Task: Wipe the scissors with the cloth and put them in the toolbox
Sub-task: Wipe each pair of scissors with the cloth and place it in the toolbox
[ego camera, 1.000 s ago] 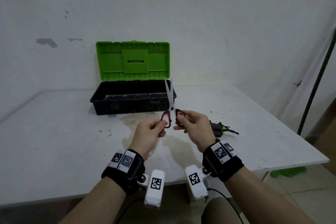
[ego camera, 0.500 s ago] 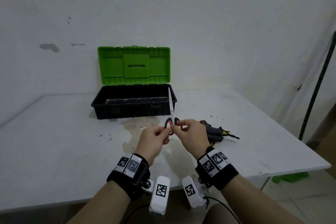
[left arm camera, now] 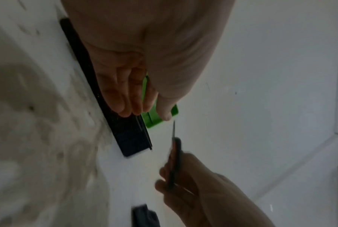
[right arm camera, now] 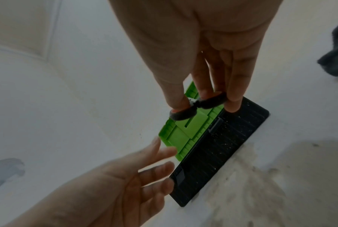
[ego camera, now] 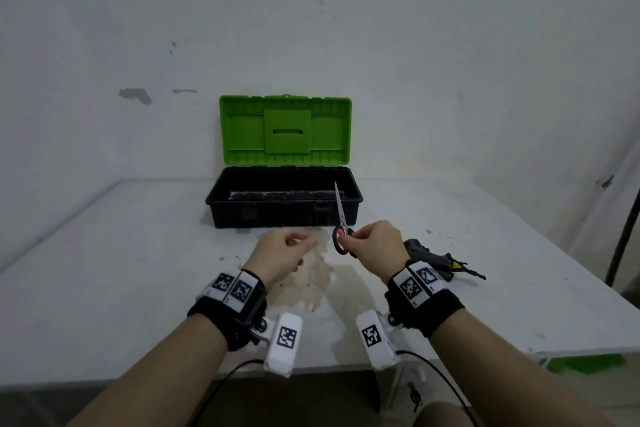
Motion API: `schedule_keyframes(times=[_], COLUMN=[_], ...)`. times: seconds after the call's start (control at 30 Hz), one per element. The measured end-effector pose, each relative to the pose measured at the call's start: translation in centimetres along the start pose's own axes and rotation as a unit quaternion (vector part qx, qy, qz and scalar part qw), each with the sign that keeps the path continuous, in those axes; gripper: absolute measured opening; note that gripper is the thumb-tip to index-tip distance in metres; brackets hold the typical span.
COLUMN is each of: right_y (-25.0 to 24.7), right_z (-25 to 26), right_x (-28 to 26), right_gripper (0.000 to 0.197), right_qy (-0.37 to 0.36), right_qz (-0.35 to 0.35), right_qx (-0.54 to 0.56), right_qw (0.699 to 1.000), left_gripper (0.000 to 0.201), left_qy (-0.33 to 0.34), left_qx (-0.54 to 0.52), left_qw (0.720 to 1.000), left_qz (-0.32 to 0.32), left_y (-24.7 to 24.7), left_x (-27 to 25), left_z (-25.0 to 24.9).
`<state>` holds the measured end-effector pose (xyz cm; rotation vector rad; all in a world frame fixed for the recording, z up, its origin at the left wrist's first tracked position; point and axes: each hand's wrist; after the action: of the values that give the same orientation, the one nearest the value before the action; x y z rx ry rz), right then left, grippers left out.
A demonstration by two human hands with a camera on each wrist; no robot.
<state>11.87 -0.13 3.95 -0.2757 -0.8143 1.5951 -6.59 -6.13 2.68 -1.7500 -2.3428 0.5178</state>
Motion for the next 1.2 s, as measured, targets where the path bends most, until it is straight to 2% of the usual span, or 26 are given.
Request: schedule_keyframes(times=[0.2, 0.3, 0.43, 0.57, 0.73, 0.87, 0.97, 1.1, 1.2], right_y=[0.8, 1.9, 4.7, 8.1, 12.7, 15.9, 17.5, 20.1, 21.4], right_z=[2.6, 4.5, 6.7, 9.1, 12.2, 13.5, 13.6, 14.2, 14.5], right_x=[4.4, 7.0, 10.7, 14.7, 19.3, 21.5, 22.2, 22.4, 22.7], right_gripper=[0.054, 0.056, 0.057, 0.052, 0.054, 0.051, 0.044, 0.013, 0.026], right_qy=[-0.028, -0.035, -0.038, -0.027, -0.015, -0.023, -0.06, -0.125, -0.121], right_qz=[0.015, 0.03, 0.046, 0.083, 0.151, 0.227, 0.262, 0.297, 0.3], right_qx=[-0.049, -0.078, -0.094, -0.114, -0.158, -0.203, -0.221, -0.337, -0.363], right_qw=[0.998, 0.996, 0.994, 0.99, 0.976, 0.952, 0.937, 0.885, 0.874], left_gripper=[0.018, 0.027, 0.031, 0.031, 0.019, 0.018, 0.009, 0.01, 0.016], left_qy=[-0.006, -0.019, -0.058, -0.103, -0.127, -0.134, -0.151, -0.147, -0.143], left_qx=[0.065, 0.087, 0.104, 0.073, -0.09, -0.174, -0.219, -0.243, -0.253], left_qw=[0.991, 0.98, 0.968, 0.975, 0.982, 0.973, 0.962, 0.958, 0.956], left_qz=[-0.117, -0.177, -0.22, -0.184, -0.103, -0.066, -0.059, -0.047, -0.04], left_y=[-8.6, -12.1, -15.8, -18.4, -18.8, -18.9, -19.0, -19.0, -19.1], left_x=[6.2, 10.1, 13.8, 17.9, 20.0, 20.7, 21.2, 21.5, 21.6], left_z=[1.4, 2.6, 3.3, 5.6, 6.8, 7.5, 7.8, 7.9, 8.0])
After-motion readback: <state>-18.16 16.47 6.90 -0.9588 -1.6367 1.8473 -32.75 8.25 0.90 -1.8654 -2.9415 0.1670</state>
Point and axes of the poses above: each hand's wrist, its own x-axis towards the middle knuckle, its own y-axis out of the palm, z = x × y, and after that the axes turned 7 degrees about -y, right-handed
